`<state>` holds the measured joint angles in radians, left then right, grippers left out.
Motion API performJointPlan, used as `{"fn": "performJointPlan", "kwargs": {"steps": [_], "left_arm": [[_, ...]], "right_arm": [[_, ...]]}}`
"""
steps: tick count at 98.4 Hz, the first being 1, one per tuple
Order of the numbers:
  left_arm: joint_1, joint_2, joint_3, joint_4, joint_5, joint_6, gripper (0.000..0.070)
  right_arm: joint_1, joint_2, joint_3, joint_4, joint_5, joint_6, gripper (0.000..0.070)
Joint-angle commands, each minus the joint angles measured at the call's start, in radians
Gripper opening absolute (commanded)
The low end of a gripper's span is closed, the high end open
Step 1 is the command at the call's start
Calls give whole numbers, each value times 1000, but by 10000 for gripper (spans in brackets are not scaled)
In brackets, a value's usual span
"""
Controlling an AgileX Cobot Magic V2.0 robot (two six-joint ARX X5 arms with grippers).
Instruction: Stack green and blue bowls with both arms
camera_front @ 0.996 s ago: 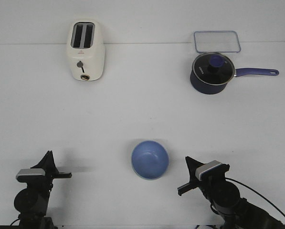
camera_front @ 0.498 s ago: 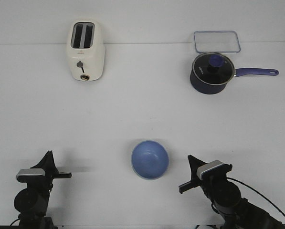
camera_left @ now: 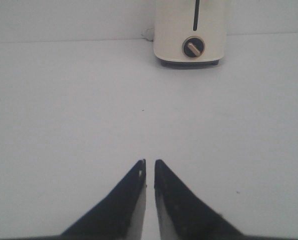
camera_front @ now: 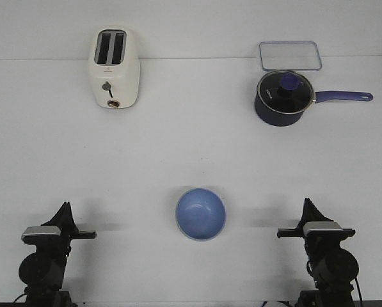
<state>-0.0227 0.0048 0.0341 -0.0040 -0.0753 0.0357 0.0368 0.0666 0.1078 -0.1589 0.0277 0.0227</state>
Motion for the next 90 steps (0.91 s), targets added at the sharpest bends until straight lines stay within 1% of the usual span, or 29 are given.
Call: {"fn": "performJointPlan", "kwargs": {"steps": [1, 10, 22, 38, 50, 90], "left_arm": [[-1, -2, -20, 11, 1, 5, 15], [-1, -2, -20, 11, 1, 5, 15], [-1, -2, -19, 11, 2, 5, 15], [-1, -2, -19, 10, 1, 5, 15], [-1, -2, -19, 10, 2, 5, 15], [-1, -2, -19, 10, 1, 5, 15]], "right_arm": [[-12, -28, -47, 11, -6, -7, 13], [-18, -56, -96, 26, -9, 10, 13], [-18, -66, -95, 43, -7, -14, 13], [-18, -65, -95, 35, -13, 14, 13], [-18, -66, -95, 58, -11, 13, 13], [-18, -66, -95, 58, -9, 13, 13]]}}
